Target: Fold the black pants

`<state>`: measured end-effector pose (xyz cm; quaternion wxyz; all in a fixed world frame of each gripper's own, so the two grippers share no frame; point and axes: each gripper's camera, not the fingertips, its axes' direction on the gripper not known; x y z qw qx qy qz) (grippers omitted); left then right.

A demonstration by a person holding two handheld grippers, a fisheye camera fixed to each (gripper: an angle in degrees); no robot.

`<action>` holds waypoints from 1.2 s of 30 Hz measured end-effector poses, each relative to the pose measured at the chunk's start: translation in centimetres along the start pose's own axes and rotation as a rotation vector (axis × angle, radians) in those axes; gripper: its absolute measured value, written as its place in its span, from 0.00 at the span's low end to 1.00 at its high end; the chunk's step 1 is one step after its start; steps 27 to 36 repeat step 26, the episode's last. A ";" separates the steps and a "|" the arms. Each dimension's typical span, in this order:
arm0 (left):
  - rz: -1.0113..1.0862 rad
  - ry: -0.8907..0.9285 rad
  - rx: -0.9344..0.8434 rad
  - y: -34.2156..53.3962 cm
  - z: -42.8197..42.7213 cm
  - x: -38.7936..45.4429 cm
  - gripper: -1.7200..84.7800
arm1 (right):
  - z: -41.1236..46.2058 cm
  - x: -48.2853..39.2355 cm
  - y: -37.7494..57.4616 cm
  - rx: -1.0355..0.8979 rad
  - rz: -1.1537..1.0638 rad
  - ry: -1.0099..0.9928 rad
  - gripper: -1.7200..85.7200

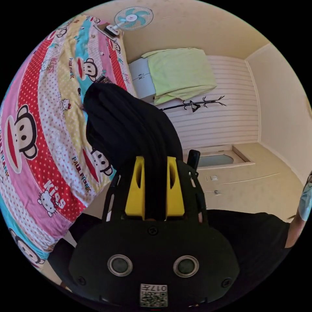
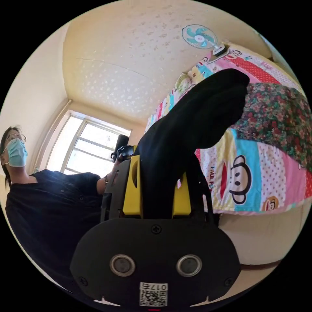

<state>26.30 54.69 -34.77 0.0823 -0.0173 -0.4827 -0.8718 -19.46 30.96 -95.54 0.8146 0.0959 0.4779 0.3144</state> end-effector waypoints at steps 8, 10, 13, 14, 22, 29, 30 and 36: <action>-0.457 -0.615 -0.470 6.7 1.2 -14.4 0.03 | 0.6 17.1 11.6 -0.256 0.781 0.520 0.08; -0.566 -0.710 -0.532 11.3 -2.8 -17.1 0.02 | 2.9 19.4 16.6 -0.494 0.902 0.482 0.05; -0.745 -0.879 -0.626 20.2 -10.7 -19.3 0.02 | 7.9 20.1 25.9 -1.007 1.079 0.435 0.04; -0.824 -0.920 -0.654 23.8 -13.6 -19.4 0.02 | 9.6 19.3 28.8 -1.206 1.111 0.462 0.03; -1.366 -0.769 -0.361 41.8 -23.1 -14.4 0.01 | 18.5 13.8 25.2 -1.504 0.819 0.656 0.04; -1.319 -0.761 -0.182 42.9 -22.9 -11.1 0.01 | 20.9 12.3 13.2 -1.350 0.623 0.836 0.04; -1.319 -0.761 -0.182 42.9 -22.9 -11.1 0.01 | 20.9 12.3 13.2 -1.350 0.623 0.836 0.04; -1.319 -0.761 -0.182 42.9 -22.9 -11.1 0.01 | 20.9 12.3 13.2 -1.350 0.623 0.836 0.04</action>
